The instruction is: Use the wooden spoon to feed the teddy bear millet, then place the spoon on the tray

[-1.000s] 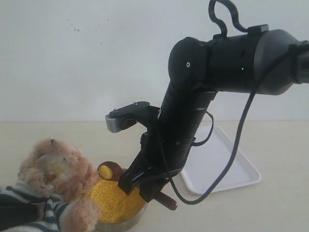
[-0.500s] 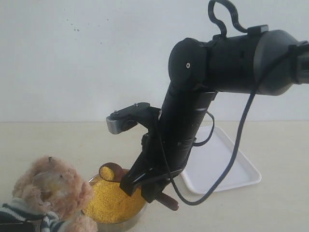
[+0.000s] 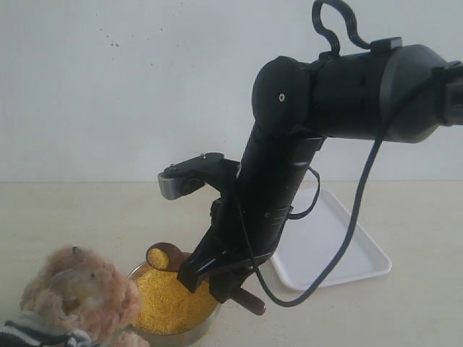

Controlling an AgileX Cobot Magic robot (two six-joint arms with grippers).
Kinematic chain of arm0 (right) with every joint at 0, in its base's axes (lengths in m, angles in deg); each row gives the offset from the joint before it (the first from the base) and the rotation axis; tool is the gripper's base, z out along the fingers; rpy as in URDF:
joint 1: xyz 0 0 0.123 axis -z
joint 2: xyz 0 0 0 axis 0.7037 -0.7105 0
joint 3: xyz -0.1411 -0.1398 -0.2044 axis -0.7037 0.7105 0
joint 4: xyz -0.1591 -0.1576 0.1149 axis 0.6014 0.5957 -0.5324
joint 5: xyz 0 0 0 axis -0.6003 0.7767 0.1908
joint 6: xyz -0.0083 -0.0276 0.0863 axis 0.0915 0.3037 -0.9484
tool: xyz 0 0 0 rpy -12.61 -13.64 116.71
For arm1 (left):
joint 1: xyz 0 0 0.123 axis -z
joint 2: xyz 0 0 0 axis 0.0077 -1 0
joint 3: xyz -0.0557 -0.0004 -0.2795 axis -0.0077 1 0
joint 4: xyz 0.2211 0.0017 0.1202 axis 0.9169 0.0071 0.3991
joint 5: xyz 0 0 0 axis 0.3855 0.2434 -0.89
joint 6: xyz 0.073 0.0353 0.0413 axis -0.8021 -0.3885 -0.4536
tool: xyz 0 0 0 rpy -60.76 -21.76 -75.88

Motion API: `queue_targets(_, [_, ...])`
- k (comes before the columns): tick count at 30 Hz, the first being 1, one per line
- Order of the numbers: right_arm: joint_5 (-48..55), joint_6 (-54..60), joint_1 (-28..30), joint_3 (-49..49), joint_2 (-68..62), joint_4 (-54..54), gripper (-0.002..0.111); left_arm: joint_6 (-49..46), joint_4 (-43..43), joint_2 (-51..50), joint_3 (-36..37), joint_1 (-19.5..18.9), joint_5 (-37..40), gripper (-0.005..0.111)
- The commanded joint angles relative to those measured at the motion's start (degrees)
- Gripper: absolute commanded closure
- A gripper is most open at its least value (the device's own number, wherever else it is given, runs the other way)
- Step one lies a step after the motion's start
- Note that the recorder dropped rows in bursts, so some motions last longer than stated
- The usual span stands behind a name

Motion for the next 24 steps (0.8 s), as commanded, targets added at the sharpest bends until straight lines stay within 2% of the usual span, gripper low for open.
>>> queue_targets(1, [-0.7, 0.5, 0.2, 0.1, 0.7, 0.4, 0.109, 0.5, -5.3, 0.6, 4.2, -0.1, 0.0, 0.103])
queue_targets(4, [-0.7, 0.5, 0.2, 0.1, 0.7, 0.2, 0.109, 0.5, -9.1, 0.6, 5.7, -0.1, -0.8, 0.103])
queue_targets(10, [-0.9, 1.3, -0.3, 0.1, 0.7, -1.5, 0.109, 0.5, -10.7, 0.6, 5.7, -0.1, -1.1, 0.103])
queue_targets(15, [-3.8, 1.4, -1.8, 0.1, 0.7, -2.1, 0.109, -4.0, -14.8, -1.4, 5.7, -0.1, -0.5, 0.103])
queue_targets(24, [-6.6, 1.7, -5.9, 0.1, 0.7, -2.4, 0.109, -4.0, -13.5, -9.5, 2.6, -0.1, 5.4, 0.103])
